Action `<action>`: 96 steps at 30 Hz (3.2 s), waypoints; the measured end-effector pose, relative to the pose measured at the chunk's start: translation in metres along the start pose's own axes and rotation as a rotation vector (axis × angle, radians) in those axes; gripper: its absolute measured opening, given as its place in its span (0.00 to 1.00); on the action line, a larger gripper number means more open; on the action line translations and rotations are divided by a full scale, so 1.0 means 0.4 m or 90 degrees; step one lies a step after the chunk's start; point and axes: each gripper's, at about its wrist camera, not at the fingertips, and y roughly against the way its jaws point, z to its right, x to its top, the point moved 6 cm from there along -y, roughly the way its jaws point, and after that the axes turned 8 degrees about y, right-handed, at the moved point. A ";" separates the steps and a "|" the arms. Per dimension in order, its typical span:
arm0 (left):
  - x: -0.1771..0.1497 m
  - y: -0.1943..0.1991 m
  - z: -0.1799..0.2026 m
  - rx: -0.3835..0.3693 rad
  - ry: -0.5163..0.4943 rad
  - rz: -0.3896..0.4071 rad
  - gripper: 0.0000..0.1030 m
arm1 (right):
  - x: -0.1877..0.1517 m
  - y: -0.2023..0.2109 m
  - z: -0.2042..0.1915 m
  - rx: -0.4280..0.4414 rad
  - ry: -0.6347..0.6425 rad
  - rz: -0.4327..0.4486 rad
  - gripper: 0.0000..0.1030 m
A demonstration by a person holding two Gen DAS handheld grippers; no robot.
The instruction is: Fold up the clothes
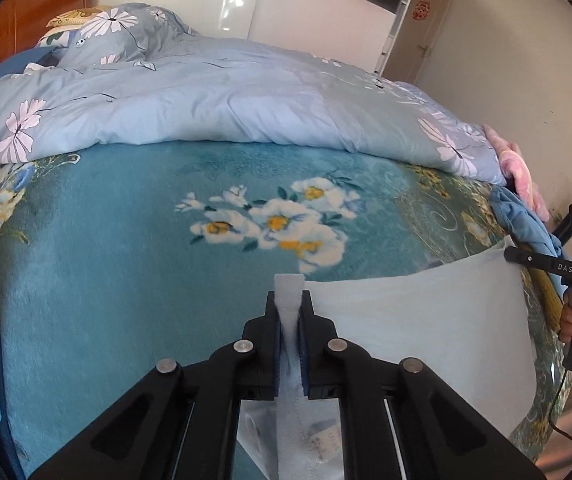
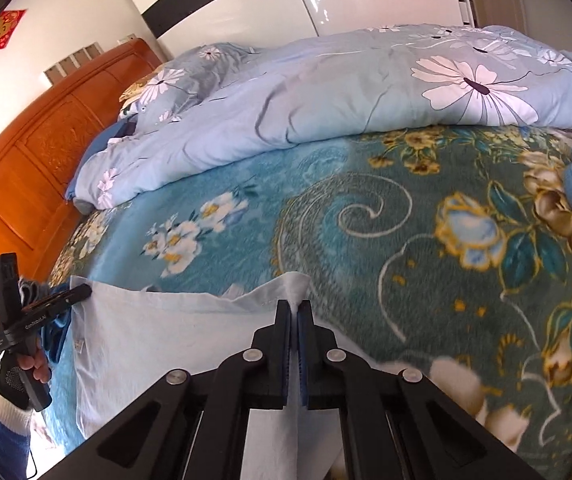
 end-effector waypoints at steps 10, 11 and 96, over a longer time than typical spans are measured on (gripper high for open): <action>-0.034 -0.122 -0.077 0.039 0.033 -0.057 0.07 | -0.023 -0.114 0.045 -0.012 -0.026 -0.058 0.03; -0.041 -0.128 -0.083 0.040 0.038 -0.060 0.07 | -0.029 -0.120 0.048 -0.012 -0.027 -0.062 0.03; -0.289 -0.019 0.275 -0.049 0.085 -0.051 0.20 | -0.312 0.054 -0.020 0.066 -0.140 0.044 0.60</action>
